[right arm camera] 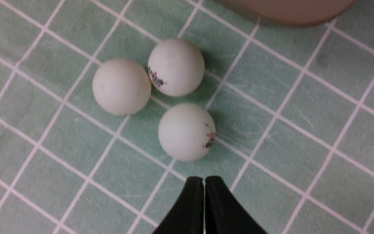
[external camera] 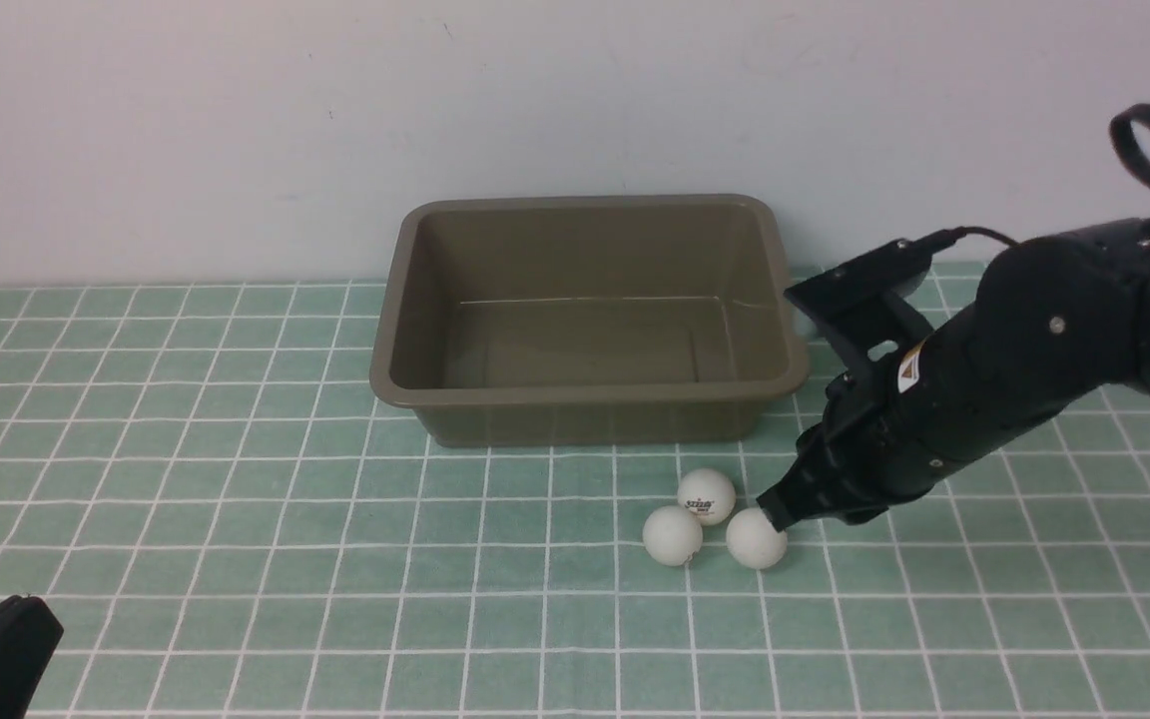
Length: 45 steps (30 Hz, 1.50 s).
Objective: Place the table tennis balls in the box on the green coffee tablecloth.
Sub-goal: 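Reach for and grasp a ping pong ball on the table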
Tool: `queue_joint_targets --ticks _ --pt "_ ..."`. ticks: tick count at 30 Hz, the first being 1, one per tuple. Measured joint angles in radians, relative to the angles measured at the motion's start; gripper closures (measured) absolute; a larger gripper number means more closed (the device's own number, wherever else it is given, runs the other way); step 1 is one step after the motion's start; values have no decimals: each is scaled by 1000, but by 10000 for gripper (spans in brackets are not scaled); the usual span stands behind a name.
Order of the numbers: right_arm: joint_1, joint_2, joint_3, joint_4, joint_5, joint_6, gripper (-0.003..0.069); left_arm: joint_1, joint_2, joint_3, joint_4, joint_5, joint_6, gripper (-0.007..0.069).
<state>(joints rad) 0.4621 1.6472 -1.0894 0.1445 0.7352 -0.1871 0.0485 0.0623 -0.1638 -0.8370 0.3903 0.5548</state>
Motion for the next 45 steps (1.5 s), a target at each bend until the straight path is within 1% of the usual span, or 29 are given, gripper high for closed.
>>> queue_joint_targets --ticks 1,3,4,6,7,10,11,12,14,17,22,30,34,35,37,39,42,44,45 --pt "0 23 -2 33 7 -49 580 0 0 0 0 0 0 632" --pt "0 38 -2 61 12 -90 529 0 0 0 -1 0 0 632" --pt "0 47 -2 78 13 -110 478 0 0 0 -1 0 0 632" --pt "0 58 -2 97 13 -131 396 0 0 0 -2 0 0 632" --pt "0 62 -2 99 13 -137 370 0 0 0 -3 0 0 632" --pt "0 75 -3 102 6 -164 226 0 0 0 -4 0 0 632" --pt "0 75 -3 102 3 -167 218 0 0 0 -4 0 0 632" --pt "0 83 -3 102 -10 -177 154 0 0 0 -5 0 0 632" --pt "0 94 -3 102 -26 -187 92 0 0 0 -9 0 0 632" --pt "0 114 -14 103 -35 -194 53 0 0 0 -11 0 0 632" --pt "0 180 -70 103 -37 -195 45 0 0 0 -12 0 0 632" --pt "0 270 -142 82 -10 -195 81 0 0 0 -12 0 0 632" --pt "0 329 -169 24 13 -152 130 0 0 0 -12 1 0 632" --pt "0 337 -175 5 21 -131 154 0 0 0 -12 1 0 632" --pt "0 346 -184 -20 48 -94 231 0 0 0 -12 1 0 632" --pt "0 347 -198 -26 90 -81 302 0 0 0 -12 1 0 632" --pt "0 347 -243 -24 195 -77 299 0 0 0 -12 1 0 632" --pt "0 347 -295 -4 318 -80 299 0 0 0 -12 1 0 632" --pt "0 347 -342 26 386 -94 299 0 0 0 -12 1 0 632"
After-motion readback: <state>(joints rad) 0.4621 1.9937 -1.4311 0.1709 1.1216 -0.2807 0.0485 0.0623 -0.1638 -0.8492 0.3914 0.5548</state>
